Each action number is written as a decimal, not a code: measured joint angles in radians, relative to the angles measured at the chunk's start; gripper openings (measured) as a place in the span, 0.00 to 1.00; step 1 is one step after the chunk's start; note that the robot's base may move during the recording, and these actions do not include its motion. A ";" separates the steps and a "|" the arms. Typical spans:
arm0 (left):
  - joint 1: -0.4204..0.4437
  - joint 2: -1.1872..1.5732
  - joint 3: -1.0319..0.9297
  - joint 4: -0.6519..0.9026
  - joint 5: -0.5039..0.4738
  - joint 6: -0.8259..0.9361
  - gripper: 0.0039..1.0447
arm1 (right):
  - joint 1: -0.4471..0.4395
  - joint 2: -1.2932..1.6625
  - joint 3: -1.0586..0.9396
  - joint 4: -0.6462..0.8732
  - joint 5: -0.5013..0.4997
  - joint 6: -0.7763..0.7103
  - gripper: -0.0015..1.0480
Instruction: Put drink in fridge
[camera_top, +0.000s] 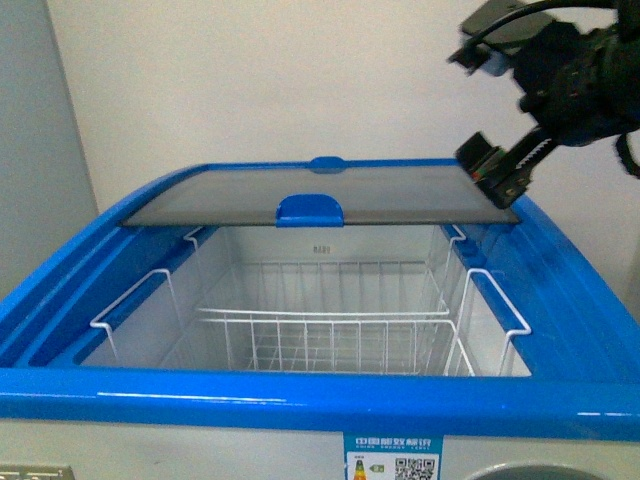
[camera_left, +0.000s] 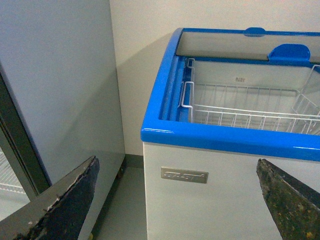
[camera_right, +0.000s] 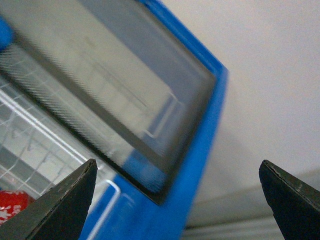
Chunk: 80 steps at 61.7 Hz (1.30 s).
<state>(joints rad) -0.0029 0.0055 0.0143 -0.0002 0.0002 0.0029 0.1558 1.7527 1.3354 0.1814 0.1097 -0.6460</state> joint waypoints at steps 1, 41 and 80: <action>0.000 0.000 0.000 0.000 0.000 0.000 0.92 | -0.011 -0.018 -0.007 -0.008 0.014 0.021 0.93; 0.000 0.000 0.000 0.000 0.000 0.000 0.92 | -0.157 -1.175 -0.898 -0.073 -0.113 0.607 0.63; 0.000 0.000 0.000 0.000 0.000 0.000 0.92 | -0.157 -1.664 -1.236 -0.200 -0.111 0.634 0.03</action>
<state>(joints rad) -0.0029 0.0055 0.0143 -0.0002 0.0002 0.0025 -0.0013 0.0883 0.0990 -0.0185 -0.0010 -0.0116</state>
